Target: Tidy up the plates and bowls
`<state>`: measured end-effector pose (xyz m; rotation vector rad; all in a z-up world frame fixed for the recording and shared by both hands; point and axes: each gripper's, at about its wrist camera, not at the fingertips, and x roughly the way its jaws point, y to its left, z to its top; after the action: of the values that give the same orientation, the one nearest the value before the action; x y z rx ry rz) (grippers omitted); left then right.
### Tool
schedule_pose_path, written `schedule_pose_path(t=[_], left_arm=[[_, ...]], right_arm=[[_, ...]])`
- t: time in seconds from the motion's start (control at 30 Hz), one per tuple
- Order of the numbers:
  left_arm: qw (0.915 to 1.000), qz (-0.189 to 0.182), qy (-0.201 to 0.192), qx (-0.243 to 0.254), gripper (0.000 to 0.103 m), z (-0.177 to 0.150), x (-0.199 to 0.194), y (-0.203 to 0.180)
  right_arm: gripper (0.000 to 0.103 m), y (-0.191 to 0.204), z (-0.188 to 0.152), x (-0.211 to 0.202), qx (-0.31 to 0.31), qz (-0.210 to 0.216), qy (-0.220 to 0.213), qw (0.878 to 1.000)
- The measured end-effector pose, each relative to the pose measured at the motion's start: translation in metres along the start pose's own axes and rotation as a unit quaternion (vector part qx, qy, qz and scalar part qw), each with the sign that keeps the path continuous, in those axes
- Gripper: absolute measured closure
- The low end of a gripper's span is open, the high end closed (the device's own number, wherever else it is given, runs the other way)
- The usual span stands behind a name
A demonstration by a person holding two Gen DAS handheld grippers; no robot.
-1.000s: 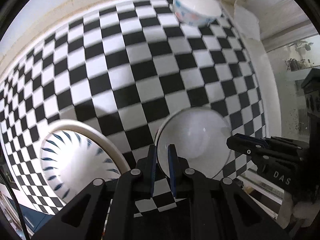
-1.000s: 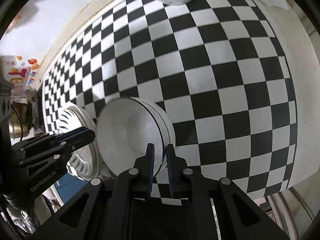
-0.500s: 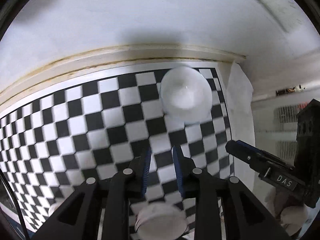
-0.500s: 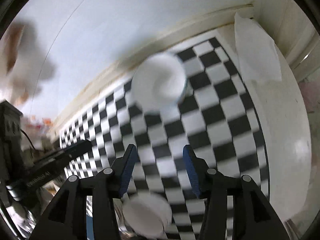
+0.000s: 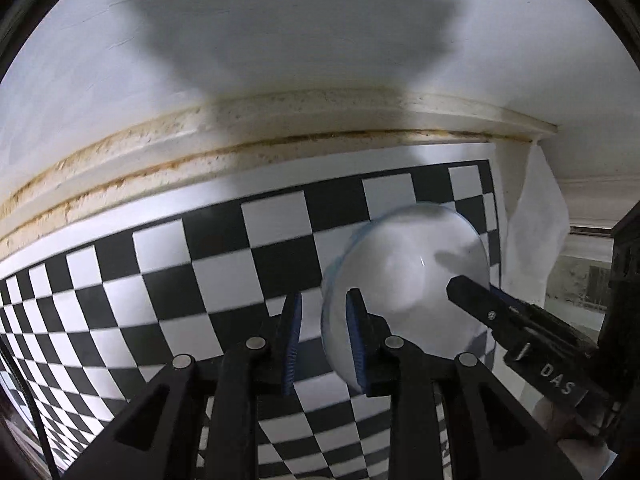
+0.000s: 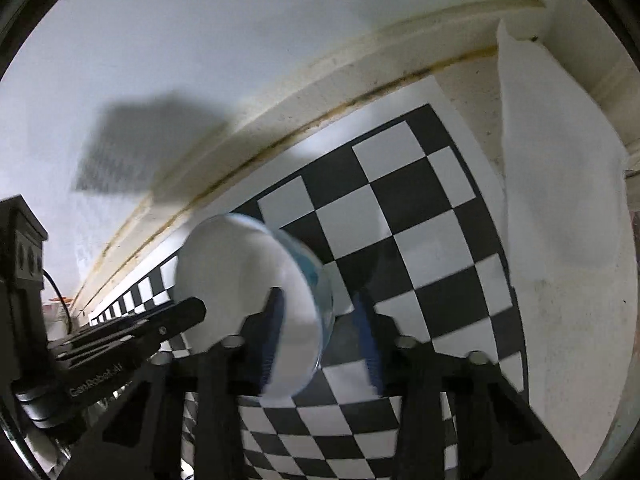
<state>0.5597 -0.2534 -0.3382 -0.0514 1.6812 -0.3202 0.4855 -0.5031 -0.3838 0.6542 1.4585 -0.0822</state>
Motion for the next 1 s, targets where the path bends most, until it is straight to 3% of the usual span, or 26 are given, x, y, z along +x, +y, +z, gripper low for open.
schedule_pose_path(t=[0.07, 0.1, 0.33, 0.53, 1.0], left_arm=[[1.0000, 0.004, 0.004, 0.004, 0.089, 0.000, 0.005, 0.000], [0.9999, 0.005, 0.005, 0.007, 0.092, 0.002, 0.008, -0.001], [0.9997, 0.020, -0.002, 0.017, 0.095, -0.013, 0.009, -0.008], [0.9993, 0.020, -0.016, 0.028, 0.095, -0.040, -0.011, -0.015], [0.9939, 0.021, -0.091, 0.058, 0.095, -0.118, -0.107, -0.011]], right_arm=[[0.089, 0.000, 0.002, 0.009, -0.001, -0.003, 0.011, 1.000], [0.091, 0.001, 0.002, 0.011, -0.004, -0.008, 0.011, 1.000], [0.093, 0.008, 0.001, 0.013, -0.027, -0.026, 0.017, 0.999], [0.093, 0.015, -0.015, -0.002, -0.035, -0.016, 0.015, 0.999], [0.094, 0.054, -0.105, -0.072, -0.083, 0.015, -0.018, 0.996]])
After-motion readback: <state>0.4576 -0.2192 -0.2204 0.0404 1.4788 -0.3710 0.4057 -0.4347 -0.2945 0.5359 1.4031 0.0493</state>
